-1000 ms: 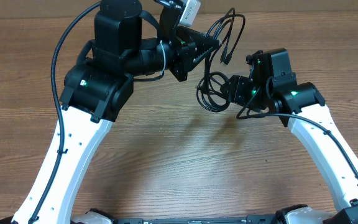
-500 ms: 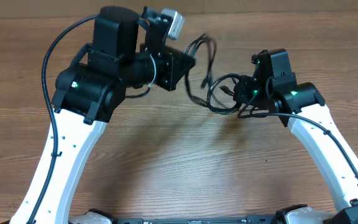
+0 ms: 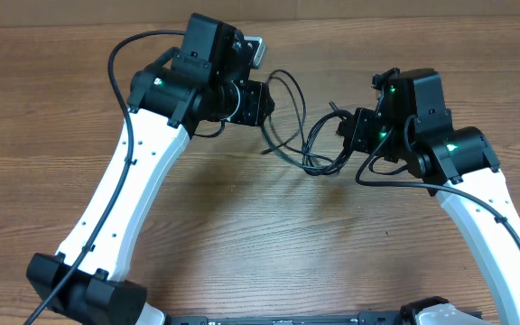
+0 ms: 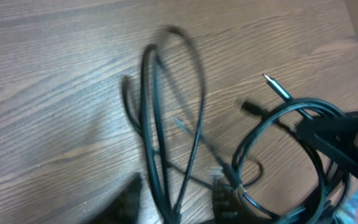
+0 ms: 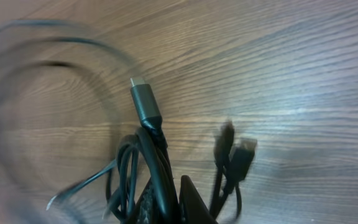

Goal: Untangle cables

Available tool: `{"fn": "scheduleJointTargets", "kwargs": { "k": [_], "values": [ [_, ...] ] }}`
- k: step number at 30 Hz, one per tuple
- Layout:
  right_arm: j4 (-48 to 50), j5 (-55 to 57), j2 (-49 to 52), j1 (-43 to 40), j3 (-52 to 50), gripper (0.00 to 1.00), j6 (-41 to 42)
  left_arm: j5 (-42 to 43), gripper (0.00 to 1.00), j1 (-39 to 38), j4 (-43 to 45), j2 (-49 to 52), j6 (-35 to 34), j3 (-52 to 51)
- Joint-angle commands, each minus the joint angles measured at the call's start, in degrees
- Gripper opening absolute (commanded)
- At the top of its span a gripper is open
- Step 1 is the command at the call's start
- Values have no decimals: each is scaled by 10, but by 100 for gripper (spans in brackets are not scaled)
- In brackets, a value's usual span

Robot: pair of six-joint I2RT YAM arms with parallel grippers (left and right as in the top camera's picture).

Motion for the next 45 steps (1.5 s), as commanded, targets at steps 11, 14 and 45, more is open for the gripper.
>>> {"fn": "scheduleJointTargets", "kwargs": {
  "k": [11, 14, 45],
  "values": [
    [4, -98, -7, 3, 15, 4, -54, 4, 73, -13, -21, 5, 12, 8],
    [4, -102, -7, 3, 15, 4, -54, 9, 78, -20, -23, 15, 45, 8],
    [-37, -30, -7, 2, 15, 13, -70, 102, 4, -38, 2, 110, 231, 9]
  ]
}}
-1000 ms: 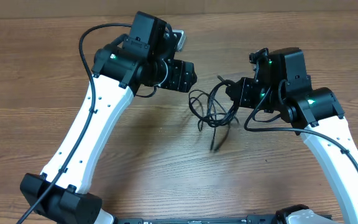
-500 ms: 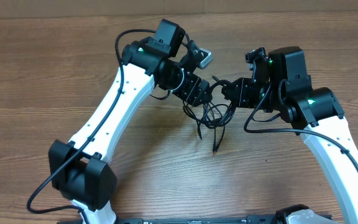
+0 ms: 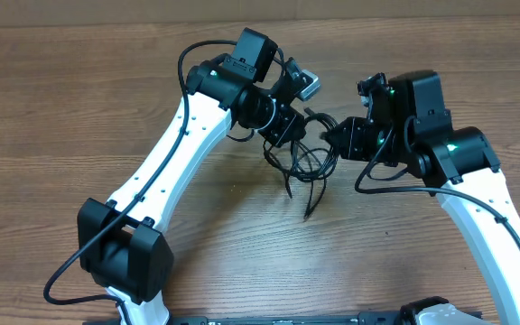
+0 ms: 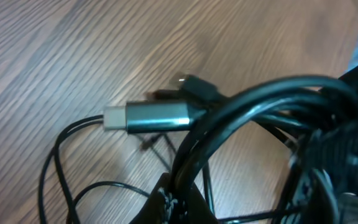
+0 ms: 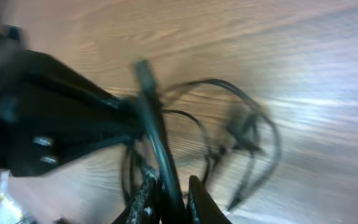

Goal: Untangle cables

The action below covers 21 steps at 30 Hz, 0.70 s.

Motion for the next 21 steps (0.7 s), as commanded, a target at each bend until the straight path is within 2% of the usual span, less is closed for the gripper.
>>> {"fn": "scheduleJointTargets", "kwargs": {
  "k": [1, 3, 5, 9, 10, 11, 13, 15, 18, 21],
  "values": [
    [-40, 116, -7, 2, 15, 13, -1, -53, 4, 16, -3, -9, -18, 9],
    [-71, 185, -7, 2, 15, 12, -1, -53, 4, 29, 1, -27, -25, 9],
    [-104, 264, -7, 2, 15, 4, 1, -53, 4, 42, 7, -51, -37, 10],
    [-125, 337, -7, 2, 15, 4, 32, -46, 4, 55, 21, -108, -49, 10],
    [-120, 321, -7, 2, 15, 5, 33, -45, 4, 56, 23, -122, -53, 10],
    [-110, 287, -7, 2, 15, 11, 32, -45, 4, 56, 25, -133, -59, 10],
    [-85, 199, -7, 3, 15, 32, 10, -44, 4, 53, 27, -150, -85, 10],
    [-52, 94, -7, 3, 15, 43, -24, -45, 4, 50, 24, -161, -101, 10],
    [-9, -4, -7, 3, 15, 47, -34, -48, 4, 47, 17, -166, -108, 10],
    [16, -52, -7, 3, 15, 48, -34, -82, 4, 44, 8, -162, -108, 10]
  ]
}}
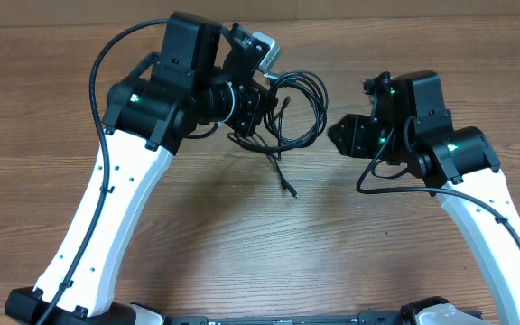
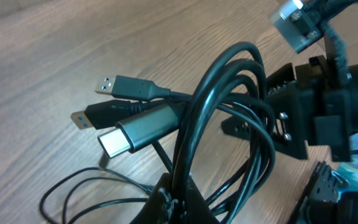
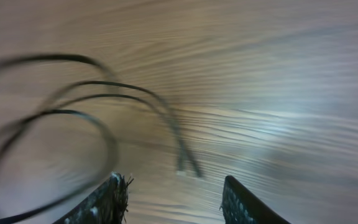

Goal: Untangle cables

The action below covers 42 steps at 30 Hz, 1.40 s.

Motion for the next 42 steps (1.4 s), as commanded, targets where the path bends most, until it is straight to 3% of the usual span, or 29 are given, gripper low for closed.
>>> {"fn": "scheduleJointTargets", "kwargs": {
  "k": [1, 3, 5, 7, 13, 21, 24, 27, 39, 42],
  "values": [
    [16, -118, -7, 3, 14, 48, -17, -50, 4, -5, -8, 10, -21, 8],
    [14, -124, -7, 3, 14, 46, -32, -114, 4, -5, -12, 12, -30, 7],
    [4, -123, -7, 3, 14, 46, -32, -216, 4, -5, -12, 15, -82, 6],
    [-9, -123, -7, 3, 14, 46, -33, -258, 4, -5, -12, 16, -125, 6],
    [-9, -124, -7, 3, 14, 55, -32, -163, 4, -25, -6, 20, -135, 6],
    [45, -162, -7, 3, 14, 59, -32, -162, 4, -62, -17, 20, -179, 6],
    [56, -155, -7, 3, 14, 51, -32, -162, 4, -69, -17, 20, -180, 6],
    [59, -134, -7, 3, 14, 35, -32, -162, 4, -68, -22, 20, -188, 6],
    [59, -127, 3, 3, 14, 39, -33, -45, 4, -67, -21, 19, -188, 6],
    [59, -127, 6, 3, 14, 20, -32, -50, 4, -67, -20, 19, -184, 6]
  ]
}}
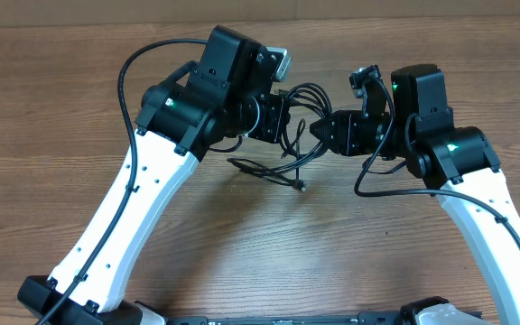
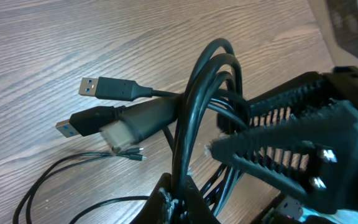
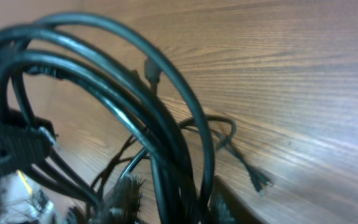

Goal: Untangle cables

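Note:
A bundle of thick black cable loops [image 1: 303,106] hangs off the table between the two arms. My left gripper [image 2: 179,198] is shut on these loops [image 2: 194,93] from the left. Two black USB plugs [image 2: 98,86] and a grey plug [image 2: 129,126] stick out of the bundle. My right gripper [image 3: 173,202] is open, with its jaws on either side of the loops [image 3: 166,124]. Its ribbed fingers [image 2: 278,127] show in the left wrist view. A thin black cable [image 1: 264,167] trails from the bundle onto the table.
The wooden table [image 1: 61,108] carries the thin cable's free end [image 1: 301,186] below the bundle. That same plug end [image 3: 257,178] lies on the wood in the right wrist view. The white arm links [image 1: 134,217] stand at both sides.
My left gripper moved right with the bundle, toward the right arm. My right gripper moved left; the loops, then ahead of its open jaws, now pass between them.
First both grippers held the tangle, stretched between them. Then they stood close together over the table's middle, both still shut on it. After that the right gripper was open and apart while the left held the bundle to the left. Now the right gripper's jaws straddle the loops.

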Available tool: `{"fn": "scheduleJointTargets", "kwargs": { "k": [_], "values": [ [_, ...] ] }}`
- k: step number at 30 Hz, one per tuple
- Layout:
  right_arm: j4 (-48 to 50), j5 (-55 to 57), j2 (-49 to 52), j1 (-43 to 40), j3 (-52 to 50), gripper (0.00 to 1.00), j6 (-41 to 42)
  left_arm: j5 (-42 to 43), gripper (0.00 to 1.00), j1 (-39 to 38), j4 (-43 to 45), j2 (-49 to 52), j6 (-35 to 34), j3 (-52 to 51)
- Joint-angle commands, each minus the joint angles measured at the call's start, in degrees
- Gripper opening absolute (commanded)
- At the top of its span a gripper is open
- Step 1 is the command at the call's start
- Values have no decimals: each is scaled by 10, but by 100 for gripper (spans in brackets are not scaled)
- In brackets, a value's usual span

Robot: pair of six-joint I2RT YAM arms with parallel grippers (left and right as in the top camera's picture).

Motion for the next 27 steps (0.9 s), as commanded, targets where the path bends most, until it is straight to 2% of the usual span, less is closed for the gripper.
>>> {"fn": "scheduleJointTargets", "kwargs": {
  "k": [1, 2, 6, 8, 13, 24, 27],
  "values": [
    [1, 5, 5, 3, 14, 12, -3, 24, 4, 1, 5, 2, 0, 6],
    [0, 6, 5, 3, 14, 4, -3, 18, 4, 3, 5, 2, -1, 6],
    [-29, 33, 5, 3, 14, 4, -3, -52, 4, 10, 6, 2, -1, 6],
    [-62, 41, 5, 3, 14, 4, -6, -141, 4, 16, 12, 2, -20, 6],
    [-107, -40, 4, 3, 14, 4, -94, -236, 4, 28, 27, 2, -51, 6],
    [-62, -111, -25, -10, 26, 4, -108, -244, 4, 35, -7, 2, -57, 6],
    [-43, -96, -38, -11, 28, 4, -108, -253, 4, 38, -28, 2, -57, 6]
  ]
}}
